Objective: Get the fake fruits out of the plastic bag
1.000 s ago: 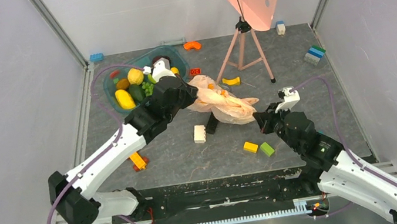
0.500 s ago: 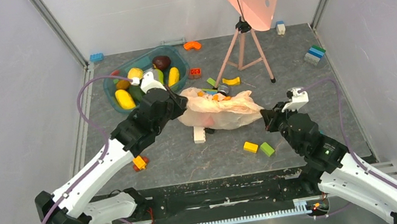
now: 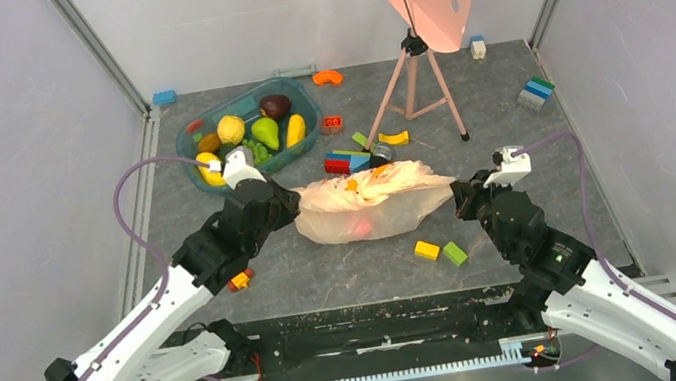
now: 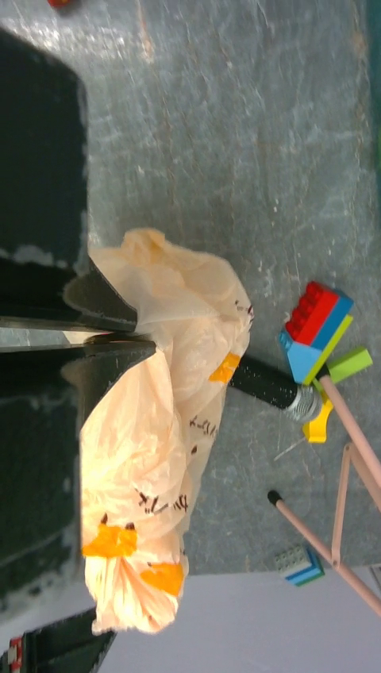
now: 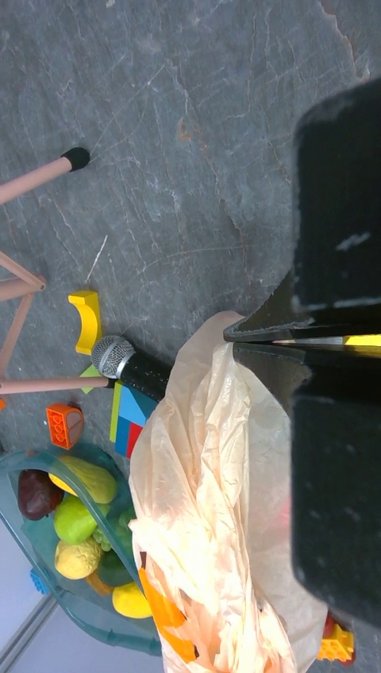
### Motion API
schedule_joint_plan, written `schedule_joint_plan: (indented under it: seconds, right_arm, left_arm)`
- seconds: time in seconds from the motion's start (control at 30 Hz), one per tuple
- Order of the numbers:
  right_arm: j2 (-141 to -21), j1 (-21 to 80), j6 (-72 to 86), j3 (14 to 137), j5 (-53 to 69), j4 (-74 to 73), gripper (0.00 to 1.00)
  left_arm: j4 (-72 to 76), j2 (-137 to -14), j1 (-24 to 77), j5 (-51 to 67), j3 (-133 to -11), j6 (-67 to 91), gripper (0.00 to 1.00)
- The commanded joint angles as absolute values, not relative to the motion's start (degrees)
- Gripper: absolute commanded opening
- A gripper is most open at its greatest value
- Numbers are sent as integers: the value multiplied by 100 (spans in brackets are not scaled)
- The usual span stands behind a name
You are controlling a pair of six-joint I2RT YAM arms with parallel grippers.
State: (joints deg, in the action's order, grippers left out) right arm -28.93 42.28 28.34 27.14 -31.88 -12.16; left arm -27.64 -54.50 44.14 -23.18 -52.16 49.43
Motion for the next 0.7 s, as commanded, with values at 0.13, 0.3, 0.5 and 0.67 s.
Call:
schedule_joint_plan:
  seconds: [0.13, 0.3, 0.5, 0.67]
  right_arm:
    - [-2976, 4225, 2101, 2882, -2956, -906, 0]
    - [-3218, 4228, 1700, 3041, -2101, -602, 0]
    - [-3728, 4223, 1620, 3422, -1590, -661, 0]
    - [-4383, 4226, 1613, 3961, -1648, -1038, 0]
  left_arm:
    - [-2899, -4612, 4324, -2592, -4687, 4476, 33]
    - [-2733, -4416, 4324, -2249, -4942, 3460, 64]
    - [-1984, -4369, 4397, -260, -5255, 1555, 79]
    - [-1855, -4466, 5379, -639, -5299, 587, 92]
